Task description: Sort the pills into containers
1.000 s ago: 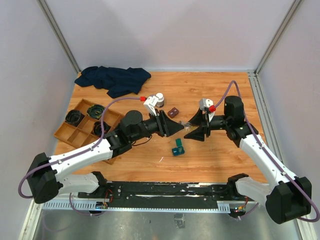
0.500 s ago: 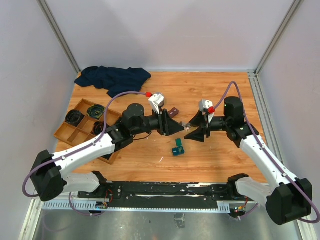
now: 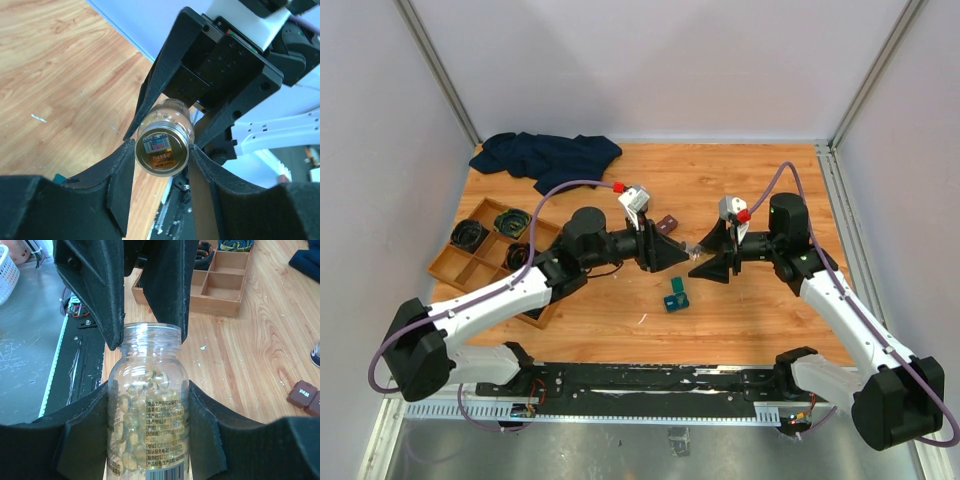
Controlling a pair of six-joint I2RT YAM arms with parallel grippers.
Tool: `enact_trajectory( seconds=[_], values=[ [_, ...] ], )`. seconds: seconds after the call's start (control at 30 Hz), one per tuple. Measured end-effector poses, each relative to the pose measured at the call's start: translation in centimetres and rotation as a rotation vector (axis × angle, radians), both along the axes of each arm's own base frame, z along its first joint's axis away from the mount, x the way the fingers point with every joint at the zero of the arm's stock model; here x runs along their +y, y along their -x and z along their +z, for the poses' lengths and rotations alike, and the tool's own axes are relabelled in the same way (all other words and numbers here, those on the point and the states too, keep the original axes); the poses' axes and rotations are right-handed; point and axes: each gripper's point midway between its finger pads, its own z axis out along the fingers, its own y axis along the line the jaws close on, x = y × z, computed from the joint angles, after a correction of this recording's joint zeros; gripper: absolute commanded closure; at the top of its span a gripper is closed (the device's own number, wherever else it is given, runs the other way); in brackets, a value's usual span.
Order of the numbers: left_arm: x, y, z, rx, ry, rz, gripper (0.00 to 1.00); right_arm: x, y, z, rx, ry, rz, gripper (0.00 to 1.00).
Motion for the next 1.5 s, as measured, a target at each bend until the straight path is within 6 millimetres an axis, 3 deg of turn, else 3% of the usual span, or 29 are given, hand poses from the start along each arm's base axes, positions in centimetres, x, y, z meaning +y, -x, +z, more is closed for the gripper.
enact_trajectory(
  seconds=[0.47, 0.63, 0.7, 0.83, 0.97, 1.23, 1.5],
  values=[
    [0.1, 1.6, 0.1, -0.582, -0.036, -0.191, 0.69, 0.1, 1.3, 0.3, 0.023, -0.028, 0.068, 1.00],
    [0.0, 1.3, -0.1, -0.645, -0.061, -0.224, 0.31, 0.1, 1.2, 0.0, 0.022, -0.024, 0.060, 1.00],
    [-0.1, 1.5, -0.5, -0.642, -0.073, -0.232, 0.21, 0.2, 1.1, 0.3, 0.003, -0.031, 0.064, 0.99],
    [0.0, 1.7, -1.4, -0.618, -0.098, -0.227, 0.11, 0.3, 0.9, 0.6, -0.024, -0.039, 0.066, 0.99],
    [0.7, 1.8, -0.5, -0.618, -0.090, -0.189, 0.01, 0.3, 0.8, 0.7, -0.032, -0.041, 0.066, 0.99],
    [3.5, 3.5, 3.0, -0.550, 0.039, -0.083, 0.01, 0.3, 0.8, 0.7, -0.040, -0.041, 0.067, 1.00],
    [4.4, 3.7, 4.9, -0.186, 0.241, 0.033, 0.19, 0.3, 0.8, 0.7, -0.043, -0.041, 0.068, 1.00]
  ],
)
